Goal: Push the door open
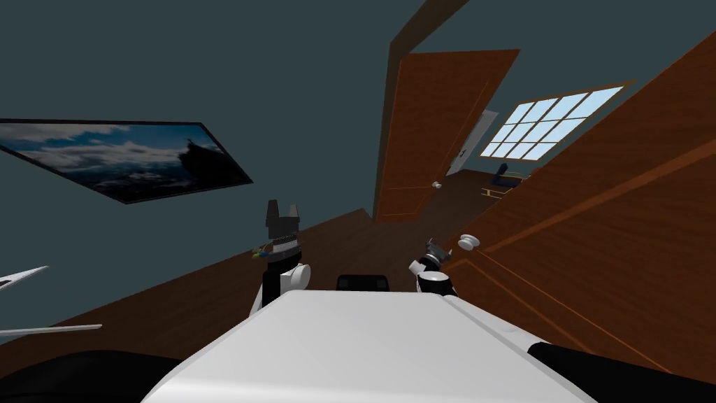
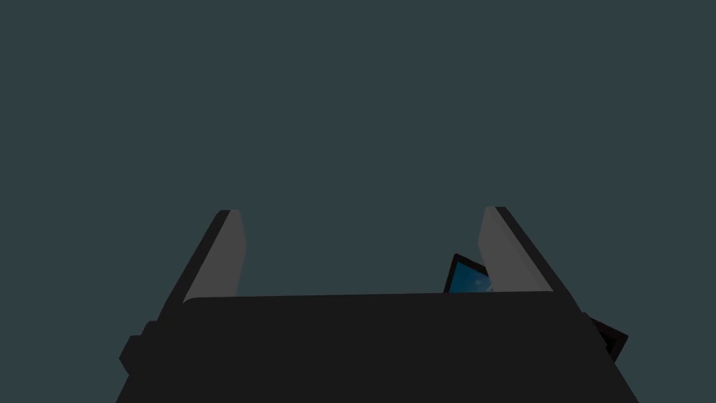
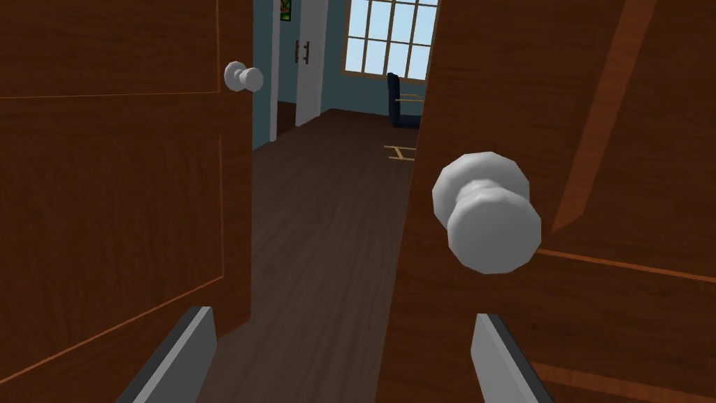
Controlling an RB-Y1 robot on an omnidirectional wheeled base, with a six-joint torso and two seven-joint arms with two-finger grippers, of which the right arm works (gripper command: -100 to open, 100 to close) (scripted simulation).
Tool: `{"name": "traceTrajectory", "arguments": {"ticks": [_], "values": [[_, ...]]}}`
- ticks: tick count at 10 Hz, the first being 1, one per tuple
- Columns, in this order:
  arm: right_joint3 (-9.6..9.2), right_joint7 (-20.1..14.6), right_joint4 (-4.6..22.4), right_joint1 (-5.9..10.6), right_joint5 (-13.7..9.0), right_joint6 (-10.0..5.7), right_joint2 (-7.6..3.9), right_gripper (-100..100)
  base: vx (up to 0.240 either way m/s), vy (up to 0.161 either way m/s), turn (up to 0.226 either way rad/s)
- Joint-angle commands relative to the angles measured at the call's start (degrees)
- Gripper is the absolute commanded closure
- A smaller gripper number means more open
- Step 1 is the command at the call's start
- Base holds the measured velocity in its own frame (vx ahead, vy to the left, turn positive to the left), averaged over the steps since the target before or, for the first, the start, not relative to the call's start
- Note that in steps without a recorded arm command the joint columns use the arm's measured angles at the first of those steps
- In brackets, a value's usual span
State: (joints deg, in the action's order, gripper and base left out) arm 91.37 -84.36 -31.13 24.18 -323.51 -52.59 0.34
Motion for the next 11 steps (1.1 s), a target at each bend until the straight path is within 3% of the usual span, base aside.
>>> {"name": "traceTrajectory", "arguments": {"ticks": [1, 3, 4, 5, 8, 11], "values": [[0.44, -0.39, 0.56, 0.22, -1.58, -0.27, 0.21, -100, 0.002, -0.014, -0.280], [0.83, -0.75, 0.99, 0.46, -3.00, -0.41, 0.40, -100, 0.001, -0.014, -0.279], [0.64, -0.76, 0.36, 0.39, -2.48, -0.14, 0.58, -100, -0.001, -0.002, -0.058], [0.67, -0.96, 0.46, 0.19, -2.15, -0.16, -1.03, -100, 0.053, -0.087, 0.017], [0.66, -1.22, 0.64, -0.12, -1.89, -0.18, -2.31, -100, 0.100, -0.154, 0.010], [0.66, -1.55, 0.86, -0.52, -2.24, -0.22, -1.89, -100, 0.111, -0.196, 0.016]]}}
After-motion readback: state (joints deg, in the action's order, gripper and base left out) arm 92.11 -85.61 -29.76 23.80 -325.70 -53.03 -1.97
